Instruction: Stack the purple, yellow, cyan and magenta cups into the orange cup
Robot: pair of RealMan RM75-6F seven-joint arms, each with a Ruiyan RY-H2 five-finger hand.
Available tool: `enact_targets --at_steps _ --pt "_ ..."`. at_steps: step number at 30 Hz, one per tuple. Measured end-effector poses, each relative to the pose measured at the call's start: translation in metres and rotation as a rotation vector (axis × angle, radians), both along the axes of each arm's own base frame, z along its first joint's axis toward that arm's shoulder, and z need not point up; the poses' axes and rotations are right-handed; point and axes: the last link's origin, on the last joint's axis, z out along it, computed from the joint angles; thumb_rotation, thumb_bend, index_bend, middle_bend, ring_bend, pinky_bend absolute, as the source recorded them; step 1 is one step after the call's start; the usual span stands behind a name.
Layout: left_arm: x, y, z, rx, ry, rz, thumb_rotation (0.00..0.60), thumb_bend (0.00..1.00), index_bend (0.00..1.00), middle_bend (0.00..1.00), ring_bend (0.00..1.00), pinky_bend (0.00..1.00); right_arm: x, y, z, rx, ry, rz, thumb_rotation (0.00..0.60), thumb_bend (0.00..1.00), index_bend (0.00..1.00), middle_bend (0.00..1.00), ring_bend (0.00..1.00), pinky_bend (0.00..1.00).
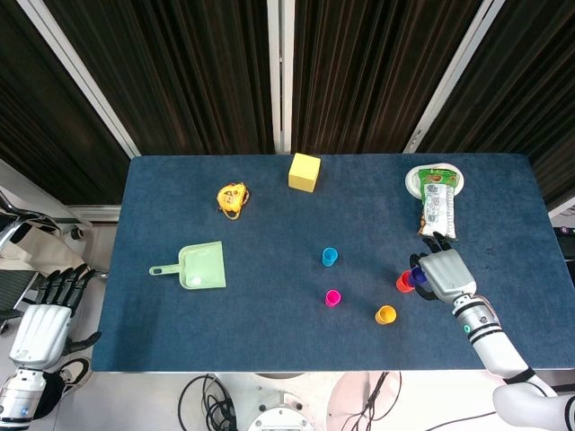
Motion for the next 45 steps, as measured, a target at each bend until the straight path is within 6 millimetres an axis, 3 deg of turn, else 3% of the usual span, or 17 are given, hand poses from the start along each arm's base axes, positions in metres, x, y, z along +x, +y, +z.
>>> enact_targets --at_steps 4,17,26,33,45 --pt "0.0 0.001 0.0 0.0 0.0 0.001 0.6 0.01 0.0 0.0 0.0 0.0 0.001 0.0 -0.001 0.007 -0.008 0.004 0.6 0.2 0.32 0.34 0.06 0.0" --pt "-0.002 -0.001 0.001 0.006 -0.005 0.001 0.6 0.01 0.0 0.0 0.0 0.0 0.013 0.004 0.003 0.008 -0.029 0.049 0.6 0.18 0.31 0.32 0.05 0.0" --pt "0.0 -0.001 0.0 0.003 -0.002 -0.002 0.6 0.01 0.0 0.0 0.0 0.0 0.034 0.038 0.001 0.111 -0.018 0.16 0.6 0.12 0.31 0.32 0.05 0.0" --pt "0.001 -0.003 0.001 0.007 -0.005 -0.004 0.6 0.01 0.0 0.0 0.0 0.0 0.033 0.058 -0.013 0.164 0.042 0.211 0.6 0.12 0.31 0.32 0.04 0.0" --pt "-0.001 -0.004 0.003 0.014 -0.013 -0.007 0.6 0.01 0.0 0.0 0.0 0.0 0.022 0.061 -0.037 0.174 0.059 0.18 0.6 0.15 0.31 0.33 0.04 0.0"
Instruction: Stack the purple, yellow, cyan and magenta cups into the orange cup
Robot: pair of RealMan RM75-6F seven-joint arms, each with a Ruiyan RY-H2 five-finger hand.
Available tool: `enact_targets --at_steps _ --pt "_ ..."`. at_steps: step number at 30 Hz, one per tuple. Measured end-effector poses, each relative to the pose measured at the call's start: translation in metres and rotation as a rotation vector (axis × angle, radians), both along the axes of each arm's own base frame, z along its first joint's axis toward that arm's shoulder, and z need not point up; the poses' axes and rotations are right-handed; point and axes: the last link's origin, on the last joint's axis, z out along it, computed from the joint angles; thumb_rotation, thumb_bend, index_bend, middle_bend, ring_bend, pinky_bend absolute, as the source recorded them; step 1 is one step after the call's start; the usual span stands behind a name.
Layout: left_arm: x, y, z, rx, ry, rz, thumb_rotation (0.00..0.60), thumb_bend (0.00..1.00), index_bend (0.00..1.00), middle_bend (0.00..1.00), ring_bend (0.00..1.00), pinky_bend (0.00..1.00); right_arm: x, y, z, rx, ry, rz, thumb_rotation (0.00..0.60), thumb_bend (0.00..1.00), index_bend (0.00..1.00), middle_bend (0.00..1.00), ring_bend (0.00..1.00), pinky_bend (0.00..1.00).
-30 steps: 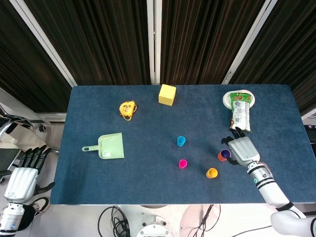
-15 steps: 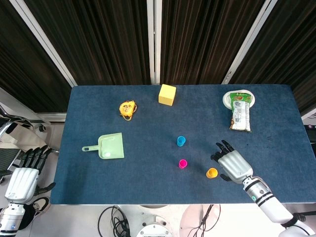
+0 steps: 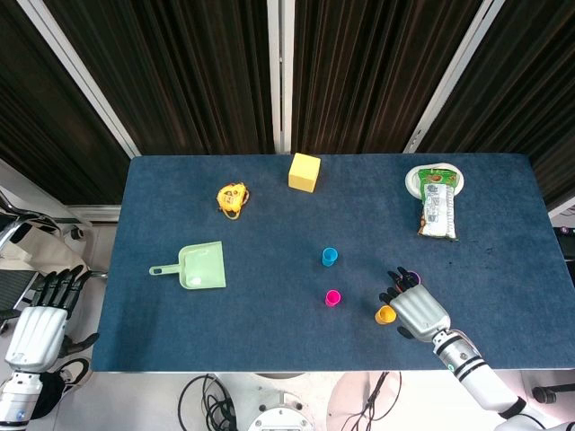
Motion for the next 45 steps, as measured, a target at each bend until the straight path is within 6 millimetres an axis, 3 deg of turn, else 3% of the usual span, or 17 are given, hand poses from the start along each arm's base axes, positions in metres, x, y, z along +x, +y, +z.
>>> enact_targets --at_steps 10,23,29,36,45 --pt "-0.001 0.0 0.001 0.005 -0.007 0.004 0.6 0.01 0.0 0.0 0.0 0.0 -0.001 0.002 -0.017 -0.003 -0.02 0.001 0.6 0.19 0.33 0.4 0.06 0.0" --pt "-0.004 0.0 0.001 0.004 -0.012 0.008 0.6 0.01 0.0 0.0 0.0 0.0 0.0 0.003 -0.018 -0.026 -0.001 0.006 0.6 0.24 0.47 0.47 0.1 0.0" --pt "-0.004 0.0 0.001 0.004 -0.012 0.008 0.6 0.01 0.0 0.0 0.0 0.0 0.007 -0.003 -0.005 -0.088 -0.053 0.006 0.6 0.24 0.5 0.5 0.12 0.0" --pt "-0.004 0.0 0.0 0.001 -0.012 0.008 0.6 0.01 0.0 0.0 0.0 0.0 0.013 -0.017 0.025 -0.189 -0.114 0.001 0.6 0.24 0.51 0.5 0.13 0.0" --pt "-0.004 0.001 -0.002 -0.003 -0.01 0.005 0.6 0.01 0.0 0.0 0.0 0.0 -0.004 -0.029 0.044 -0.246 -0.084 -0.064 0.6 0.23 0.52 0.5 0.13 0.0"
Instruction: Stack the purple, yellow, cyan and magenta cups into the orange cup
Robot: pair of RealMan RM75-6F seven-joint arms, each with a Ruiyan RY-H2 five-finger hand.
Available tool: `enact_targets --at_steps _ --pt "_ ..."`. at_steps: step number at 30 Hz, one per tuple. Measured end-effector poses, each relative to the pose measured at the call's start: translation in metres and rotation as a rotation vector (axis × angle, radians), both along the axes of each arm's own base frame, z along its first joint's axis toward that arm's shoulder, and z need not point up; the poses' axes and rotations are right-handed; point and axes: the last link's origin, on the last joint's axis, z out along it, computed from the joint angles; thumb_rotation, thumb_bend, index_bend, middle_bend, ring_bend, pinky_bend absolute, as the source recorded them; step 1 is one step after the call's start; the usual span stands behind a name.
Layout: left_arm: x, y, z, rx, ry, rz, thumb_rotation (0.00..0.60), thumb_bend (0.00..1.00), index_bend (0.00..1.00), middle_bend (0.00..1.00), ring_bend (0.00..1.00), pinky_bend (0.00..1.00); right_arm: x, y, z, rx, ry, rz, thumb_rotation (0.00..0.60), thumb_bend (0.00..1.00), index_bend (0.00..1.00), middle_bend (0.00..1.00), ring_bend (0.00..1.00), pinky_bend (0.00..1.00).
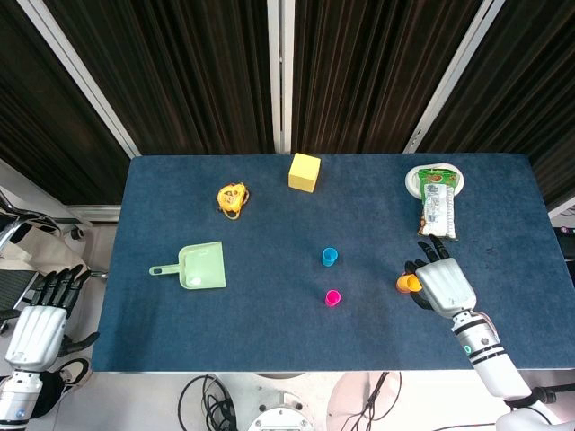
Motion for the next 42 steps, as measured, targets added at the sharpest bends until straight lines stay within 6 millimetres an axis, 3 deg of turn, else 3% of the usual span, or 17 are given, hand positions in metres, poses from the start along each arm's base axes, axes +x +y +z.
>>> enact_targets --at_steps 7,13,19,23,32,38,42 --pt "-0.003 0.001 -0.002 -0.007 0.004 0.012 0.6 0.01 0.0 0.0 0.0 0.0 -0.016 -0.012 -0.007 0.003 0.016 -0.062 0.6 0.23 0.52 0.5 0.13 0.0" --pt "-0.004 0.002 -0.004 -0.014 0.007 0.019 0.6 0.01 0.0 0.0 0.0 0.0 -0.018 -0.018 -0.015 0.014 0.009 -0.071 0.6 0.23 0.52 0.5 0.13 0.0" --pt "-0.003 0.003 -0.004 -0.014 0.008 0.019 0.6 0.01 0.0 0.0 0.0 0.0 -0.018 -0.018 -0.015 0.039 0.008 -0.086 0.6 0.11 0.32 0.41 0.1 0.0" --pt "-0.004 0.003 -0.004 -0.015 0.007 0.02 0.6 0.01 0.0 0.0 0.0 0.0 -0.016 -0.019 -0.008 0.03 -0.002 -0.085 0.6 0.1 0.3 0.38 0.08 0.0" --pt "-0.002 0.005 -0.004 -0.016 0.003 0.014 0.6 0.01 0.0 0.0 0.0 0.0 0.01 -0.028 -0.006 0.011 -0.059 -0.014 0.6 0.1 0.29 0.35 0.08 0.0" --pt "-0.001 0.004 -0.003 -0.016 0.007 0.011 0.6 0.01 0.0 0.0 0.0 0.0 0.039 -0.045 -0.033 0.033 -0.089 0.043 0.6 0.1 0.29 0.32 0.06 0.0" --pt "-0.001 0.002 -0.003 -0.019 0.013 0.017 0.6 0.01 0.0 0.0 0.0 0.0 0.06 -0.064 -0.062 0.054 -0.097 0.049 0.6 0.1 0.28 0.28 0.05 0.0"
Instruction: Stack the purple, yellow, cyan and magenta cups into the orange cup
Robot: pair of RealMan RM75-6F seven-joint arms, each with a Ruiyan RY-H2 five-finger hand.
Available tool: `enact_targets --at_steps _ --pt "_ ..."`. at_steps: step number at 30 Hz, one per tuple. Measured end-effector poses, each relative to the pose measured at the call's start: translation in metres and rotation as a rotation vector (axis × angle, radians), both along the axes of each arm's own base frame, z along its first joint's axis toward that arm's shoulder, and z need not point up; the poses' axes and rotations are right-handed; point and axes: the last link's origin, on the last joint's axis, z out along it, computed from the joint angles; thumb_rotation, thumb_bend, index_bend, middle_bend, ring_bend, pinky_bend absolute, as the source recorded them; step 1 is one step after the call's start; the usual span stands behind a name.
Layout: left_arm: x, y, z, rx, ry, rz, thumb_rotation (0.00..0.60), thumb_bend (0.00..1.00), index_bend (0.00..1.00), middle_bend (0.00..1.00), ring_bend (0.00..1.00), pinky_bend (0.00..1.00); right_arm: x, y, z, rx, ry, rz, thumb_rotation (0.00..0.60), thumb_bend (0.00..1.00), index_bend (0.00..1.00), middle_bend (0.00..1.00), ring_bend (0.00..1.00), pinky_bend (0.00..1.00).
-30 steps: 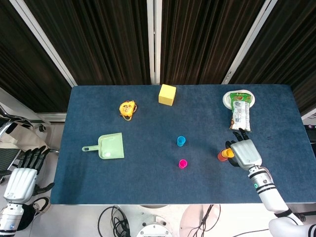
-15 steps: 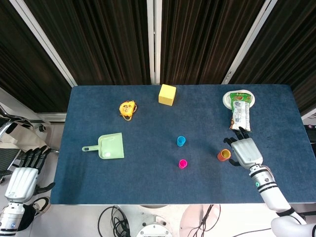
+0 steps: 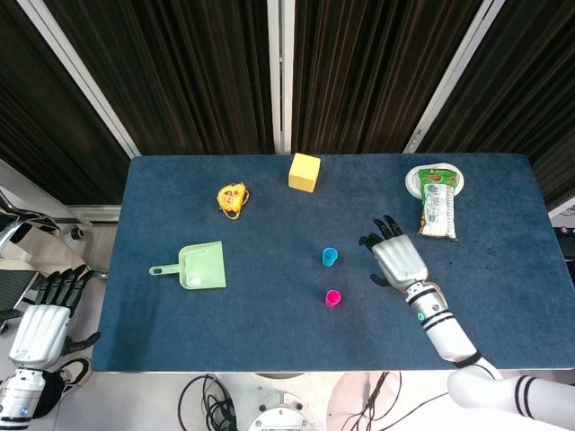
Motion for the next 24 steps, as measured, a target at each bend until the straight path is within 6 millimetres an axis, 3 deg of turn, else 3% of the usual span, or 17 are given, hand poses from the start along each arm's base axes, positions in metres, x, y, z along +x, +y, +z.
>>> enact_targets --at_steps 12,24 --pt "-0.007 -0.002 0.001 0.005 -0.008 0.018 0.6 0.01 0.0 0.0 0.0 0.0 0.038 -0.022 -0.058 0.033 0.034 -0.004 0.6 0.1 0.28 0.27 0.04 0.0" --pt "-0.01 -0.003 0.002 0.009 -0.014 0.019 0.6 0.01 0.0 0.0 0.0 0.0 0.049 -0.027 -0.078 0.034 0.059 -0.014 0.6 0.15 0.36 0.34 0.05 0.0"
